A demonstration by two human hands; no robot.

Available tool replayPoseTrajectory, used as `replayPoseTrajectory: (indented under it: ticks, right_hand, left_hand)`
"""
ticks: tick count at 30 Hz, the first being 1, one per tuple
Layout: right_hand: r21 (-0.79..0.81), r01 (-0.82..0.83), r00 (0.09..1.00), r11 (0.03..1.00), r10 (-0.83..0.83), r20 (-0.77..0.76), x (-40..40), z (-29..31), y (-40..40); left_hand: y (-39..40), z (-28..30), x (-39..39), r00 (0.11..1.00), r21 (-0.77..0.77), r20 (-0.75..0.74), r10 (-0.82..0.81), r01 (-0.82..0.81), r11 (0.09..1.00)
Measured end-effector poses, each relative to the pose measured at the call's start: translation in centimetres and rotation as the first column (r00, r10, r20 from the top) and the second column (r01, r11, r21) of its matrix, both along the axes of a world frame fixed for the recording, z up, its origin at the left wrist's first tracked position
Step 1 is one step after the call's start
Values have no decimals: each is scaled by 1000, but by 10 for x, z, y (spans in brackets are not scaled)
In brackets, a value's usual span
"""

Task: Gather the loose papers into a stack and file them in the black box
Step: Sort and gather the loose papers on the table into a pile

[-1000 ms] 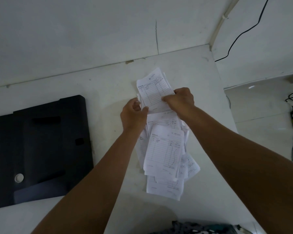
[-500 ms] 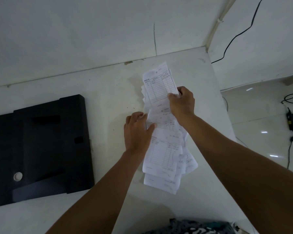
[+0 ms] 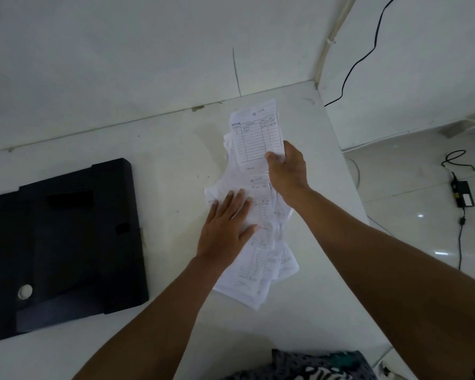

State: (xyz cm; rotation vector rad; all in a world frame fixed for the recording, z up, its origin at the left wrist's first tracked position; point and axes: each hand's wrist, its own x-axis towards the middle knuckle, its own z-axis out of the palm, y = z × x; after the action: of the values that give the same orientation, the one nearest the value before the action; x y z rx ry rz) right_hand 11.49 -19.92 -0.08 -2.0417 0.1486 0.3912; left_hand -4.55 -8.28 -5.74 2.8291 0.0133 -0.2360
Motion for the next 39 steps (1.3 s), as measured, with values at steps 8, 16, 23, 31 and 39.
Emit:
replayPoseTrajectory:
  ticks: [8, 16, 23, 31, 39]
  right_hand:
    - [51, 119, 987, 992, -123, 100, -9, -3, -8]
    - [218, 183, 977, 959, -203, 73, -10, 7, -19]
    - [309, 298, 901, 903, -373, 222, 18, 54, -34]
    - [360, 400, 864, 843, -478, 158, -2, 79, -52]
    - [77, 139, 982, 987, -127, -141, -90, 25, -43]
  left_hand:
    - [4, -2, -2, 1000, 24, 1, -3, 3, 1000]
    - [4, 2, -4, 1000, 41, -31, 2, -1, 999]
    - [2, 10, 0, 997, 20, -73, 24, -23, 1000]
    - [5, 25, -8, 990, -134, -77, 116, -125, 983]
    - [0, 52, -50, 816, -470, -93, 570, -541, 698]
